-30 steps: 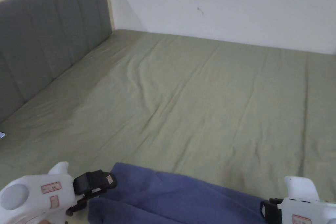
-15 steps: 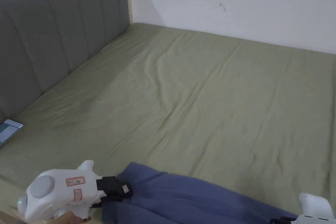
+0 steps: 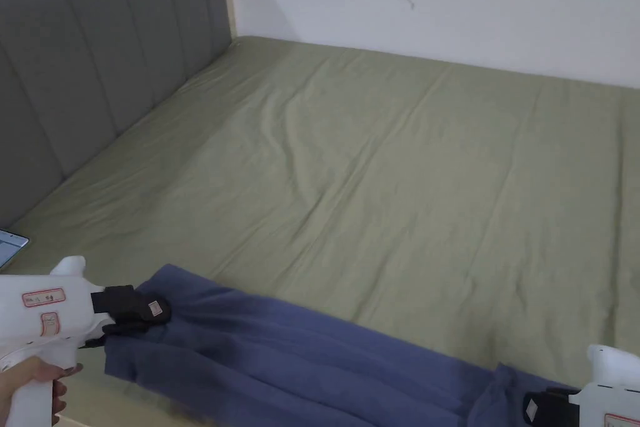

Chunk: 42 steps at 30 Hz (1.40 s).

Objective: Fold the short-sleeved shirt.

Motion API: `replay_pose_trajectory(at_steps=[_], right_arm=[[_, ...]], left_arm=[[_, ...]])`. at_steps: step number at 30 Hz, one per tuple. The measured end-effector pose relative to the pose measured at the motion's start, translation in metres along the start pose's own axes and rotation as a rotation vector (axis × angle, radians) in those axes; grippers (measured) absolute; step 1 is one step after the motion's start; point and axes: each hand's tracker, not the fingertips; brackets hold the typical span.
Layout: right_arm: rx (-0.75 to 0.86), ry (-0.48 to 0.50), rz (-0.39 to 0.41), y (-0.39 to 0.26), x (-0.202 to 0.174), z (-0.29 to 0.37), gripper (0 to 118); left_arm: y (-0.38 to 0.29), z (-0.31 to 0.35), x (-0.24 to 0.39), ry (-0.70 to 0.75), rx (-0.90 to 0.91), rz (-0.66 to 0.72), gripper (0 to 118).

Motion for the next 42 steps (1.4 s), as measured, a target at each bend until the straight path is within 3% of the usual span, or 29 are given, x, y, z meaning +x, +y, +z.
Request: replay_pose_trajectory(at_steps=[4,9,16,18,21,22,24,28,30,31,33,36,42], right_arm=[[0.006,-0.007,-0.021,-0.007,0.005,0.008,0],[0.028,-0.017,-0.055,-0.013,0.02,0.023,0],[0.072,-0.023,-0.127,-0.021,0.053,0.044,0],[0.083,-0.025,-0.148,-0.026,0.061,0.05,0],[0.091,-0.03,-0.183,-0.032,0.076,0.057,0],[0.093,-0.034,-0.197,-0.034,0.081,0.06,0],[0.1,-0.038,-0.212,-0.037,0.091,0.065,0],[0.114,-0.04,-0.248,-0.042,0.105,0.072,0],[0.109,-0.04,-0.256,-0.043,0.106,0.07,0],[0.109,-0.041,-0.256,-0.043,0.106,0.07,0],[0.108,-0.039,-0.254,-0.044,0.106,0.067,0],[0.108,-0.018,-0.254,-0.044,0.102,0.063,0],[0.113,0.004,-0.237,-0.043,0.093,0.062,0]], left_arm=[[-0.013,0.007,0.047,0.044,0.035,-0.097,4],[-0.045,0.016,0.147,0.0,0.059,-0.38,4],[-0.13,-0.056,0.257,-0.138,-0.09,-0.625,6],[-0.157,-0.092,0.267,-0.138,-0.117,-0.615,17],[-0.192,-0.144,0.268,-0.194,-0.275,-0.596,78],[-0.199,-0.158,0.266,-0.162,-0.342,-0.582,85],[-0.206,-0.166,0.263,-0.157,-0.366,-0.56,87],[-0.182,-0.145,0.255,-0.165,-0.237,-0.51,89],[-0.171,-0.122,0.25,-0.172,-0.206,-0.432,86],[-0.163,-0.113,0.244,-0.195,-0.179,-0.407,66],[-0.152,-0.104,0.232,-0.165,-0.141,-0.381,4],[-0.143,-0.118,0.205,-0.009,-0.125,-0.403,1],[-0.184,-0.153,0.206,-0.052,-0.295,-0.385,1]])
